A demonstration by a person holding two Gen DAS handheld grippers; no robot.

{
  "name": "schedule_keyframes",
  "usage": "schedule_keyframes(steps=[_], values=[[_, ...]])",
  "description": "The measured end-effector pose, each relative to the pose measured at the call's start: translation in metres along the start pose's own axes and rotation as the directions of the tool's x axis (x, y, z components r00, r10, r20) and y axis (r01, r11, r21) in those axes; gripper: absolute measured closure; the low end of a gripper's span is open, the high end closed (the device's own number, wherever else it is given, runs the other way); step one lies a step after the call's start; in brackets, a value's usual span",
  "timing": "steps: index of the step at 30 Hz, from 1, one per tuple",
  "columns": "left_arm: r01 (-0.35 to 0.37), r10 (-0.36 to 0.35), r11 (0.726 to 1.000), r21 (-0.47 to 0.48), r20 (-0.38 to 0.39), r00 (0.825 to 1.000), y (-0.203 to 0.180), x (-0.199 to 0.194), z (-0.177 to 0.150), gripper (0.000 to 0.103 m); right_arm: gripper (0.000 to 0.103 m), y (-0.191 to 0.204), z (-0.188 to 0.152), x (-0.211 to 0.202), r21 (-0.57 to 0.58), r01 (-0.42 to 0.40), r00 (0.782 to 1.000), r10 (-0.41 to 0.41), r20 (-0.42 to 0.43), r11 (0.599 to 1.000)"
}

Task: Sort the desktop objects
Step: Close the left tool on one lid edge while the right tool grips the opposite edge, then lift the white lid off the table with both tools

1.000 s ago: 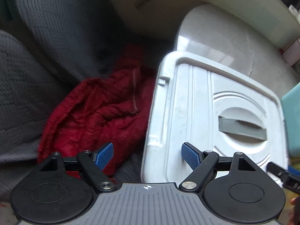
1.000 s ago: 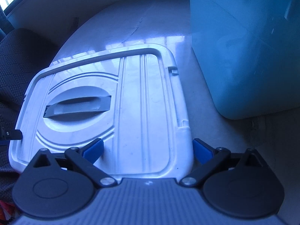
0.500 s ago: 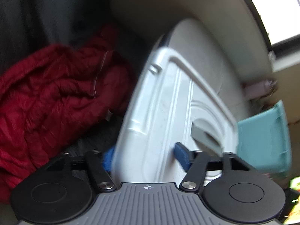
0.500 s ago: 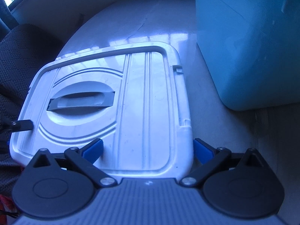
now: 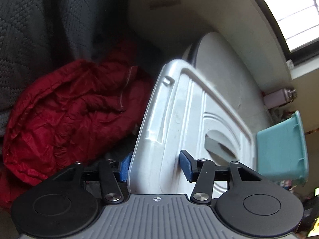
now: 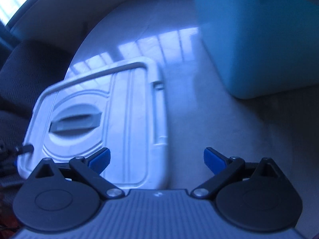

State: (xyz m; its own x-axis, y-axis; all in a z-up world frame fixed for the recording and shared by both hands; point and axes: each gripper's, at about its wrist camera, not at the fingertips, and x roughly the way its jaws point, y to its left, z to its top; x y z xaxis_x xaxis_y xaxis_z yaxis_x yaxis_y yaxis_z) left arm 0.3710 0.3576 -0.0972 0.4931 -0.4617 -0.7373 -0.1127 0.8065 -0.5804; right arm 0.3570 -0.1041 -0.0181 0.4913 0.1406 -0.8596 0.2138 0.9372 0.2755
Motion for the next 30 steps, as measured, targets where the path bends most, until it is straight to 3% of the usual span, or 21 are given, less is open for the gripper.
schedule_keyframes(steps=[4, 12, 19, 20, 22, 30], values=[[0.018, -0.019, 1.0, 0.02, 0.008, 1.0, 0.003, 0.007, 0.002, 0.048, 0.003, 0.001, -0.002, 0.003, -0.016, 0.034, 0.999, -0.034, -0.007, 0.999], [0.04, -0.04, 0.996, 0.078, -0.004, 0.999, 0.007, 0.014, 0.02, 0.046, 0.003, 0.008, -0.002, 0.018, 0.019, 0.011, 0.999, -0.01, -0.037, 1.0], [0.072, -0.07, 0.995, 0.066, -0.025, 0.997, 0.018, 0.021, 0.026, 0.046, 0.003, 0.001, 0.008, 0.03, 0.084, -0.099, 0.992, 0.105, -0.067, 0.991], [0.077, -0.076, 0.995, 0.059, -0.027, 0.997, 0.021, 0.023, 0.026, 0.046, 0.005, 0.001, 0.01, 0.031, 0.085, -0.13, 0.989, 0.136, -0.062, 0.988], [0.07, -0.069, 0.996, 0.063, -0.02, 0.997, 0.021, 0.022, 0.026, 0.046, 0.036, 0.005, 0.01, 0.028, 0.089, -0.183, 0.98, 0.189, -0.062, 0.979], [0.035, -0.037, 0.994, 0.103, 0.02, 0.999, 0.005, 0.0, 0.029, 0.048, 0.047, 0.008, 0.008, 0.004, 0.085, -0.263, 0.963, 0.267, -0.039, 0.961]])
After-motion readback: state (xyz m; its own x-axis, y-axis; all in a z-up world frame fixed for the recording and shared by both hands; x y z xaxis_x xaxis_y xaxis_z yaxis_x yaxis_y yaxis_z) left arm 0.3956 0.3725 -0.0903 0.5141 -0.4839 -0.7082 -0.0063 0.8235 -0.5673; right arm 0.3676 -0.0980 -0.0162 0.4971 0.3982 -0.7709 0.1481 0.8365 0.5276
